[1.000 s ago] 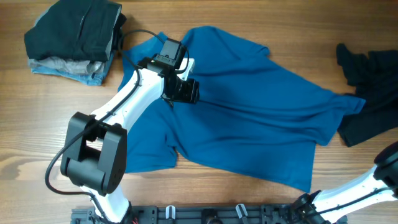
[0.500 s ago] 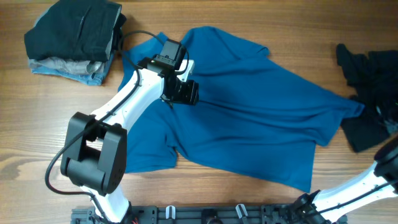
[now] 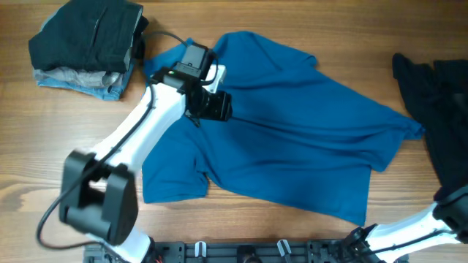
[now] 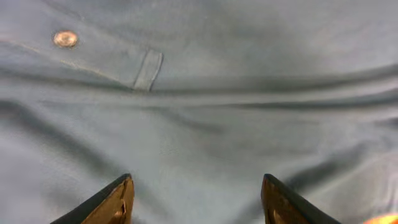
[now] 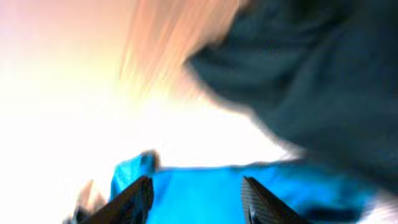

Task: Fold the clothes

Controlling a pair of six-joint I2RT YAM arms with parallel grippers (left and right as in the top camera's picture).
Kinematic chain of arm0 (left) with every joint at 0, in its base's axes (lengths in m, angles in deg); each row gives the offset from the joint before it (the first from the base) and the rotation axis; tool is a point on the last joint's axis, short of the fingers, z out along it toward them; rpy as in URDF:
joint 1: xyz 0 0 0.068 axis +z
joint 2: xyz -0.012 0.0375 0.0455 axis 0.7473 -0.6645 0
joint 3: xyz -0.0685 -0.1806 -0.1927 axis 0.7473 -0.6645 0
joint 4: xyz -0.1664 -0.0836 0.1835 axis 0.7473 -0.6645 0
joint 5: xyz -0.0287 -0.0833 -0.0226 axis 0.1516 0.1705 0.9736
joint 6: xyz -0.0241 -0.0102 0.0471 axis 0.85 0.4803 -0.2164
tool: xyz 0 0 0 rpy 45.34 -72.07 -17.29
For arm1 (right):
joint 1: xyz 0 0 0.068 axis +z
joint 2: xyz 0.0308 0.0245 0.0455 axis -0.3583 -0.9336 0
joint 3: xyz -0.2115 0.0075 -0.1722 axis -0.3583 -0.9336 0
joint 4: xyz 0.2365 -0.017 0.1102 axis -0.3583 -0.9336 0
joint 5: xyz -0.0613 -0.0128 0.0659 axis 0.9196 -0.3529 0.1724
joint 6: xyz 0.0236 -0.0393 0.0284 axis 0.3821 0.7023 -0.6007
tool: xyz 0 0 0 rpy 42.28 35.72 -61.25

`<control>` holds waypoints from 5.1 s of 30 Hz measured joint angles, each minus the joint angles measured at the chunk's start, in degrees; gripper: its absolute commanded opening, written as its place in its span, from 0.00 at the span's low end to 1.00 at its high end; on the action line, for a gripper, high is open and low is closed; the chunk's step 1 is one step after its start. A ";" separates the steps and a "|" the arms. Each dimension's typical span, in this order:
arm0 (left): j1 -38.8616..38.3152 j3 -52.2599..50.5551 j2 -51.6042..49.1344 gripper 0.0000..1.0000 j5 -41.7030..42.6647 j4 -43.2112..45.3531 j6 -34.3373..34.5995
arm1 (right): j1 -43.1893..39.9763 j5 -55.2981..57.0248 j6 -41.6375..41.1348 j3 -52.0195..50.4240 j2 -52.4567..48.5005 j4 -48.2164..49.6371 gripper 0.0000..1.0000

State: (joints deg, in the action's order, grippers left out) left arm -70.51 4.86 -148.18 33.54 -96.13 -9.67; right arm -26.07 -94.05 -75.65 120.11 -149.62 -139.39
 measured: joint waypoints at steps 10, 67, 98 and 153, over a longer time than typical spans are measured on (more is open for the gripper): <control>3.93 -9.92 -0.09 0.55 -3.02 0.37 3.65 | 27.36 11.17 13.16 -0.20 0.13 -1.27 0.36; 14.27 0.26 -16.79 0.88 4.39 31.23 -2.10 | 25.29 35.58 4.52 -9.57 -16.22 47.45 0.87; 13.09 2.75 1.46 0.95 -2.38 1.77 -7.54 | 23.71 35.74 -3.13 -33.92 5.42 2.62 0.04; 28.33 -35.67 5.27 0.05 9.90 -2.27 48.37 | 13.64 26.18 1.77 -16.44 7.13 -8.87 0.79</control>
State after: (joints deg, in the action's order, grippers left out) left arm -42.18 -30.81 -142.91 43.44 -98.41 38.70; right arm -12.44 -67.87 -73.88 103.67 -142.49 -148.26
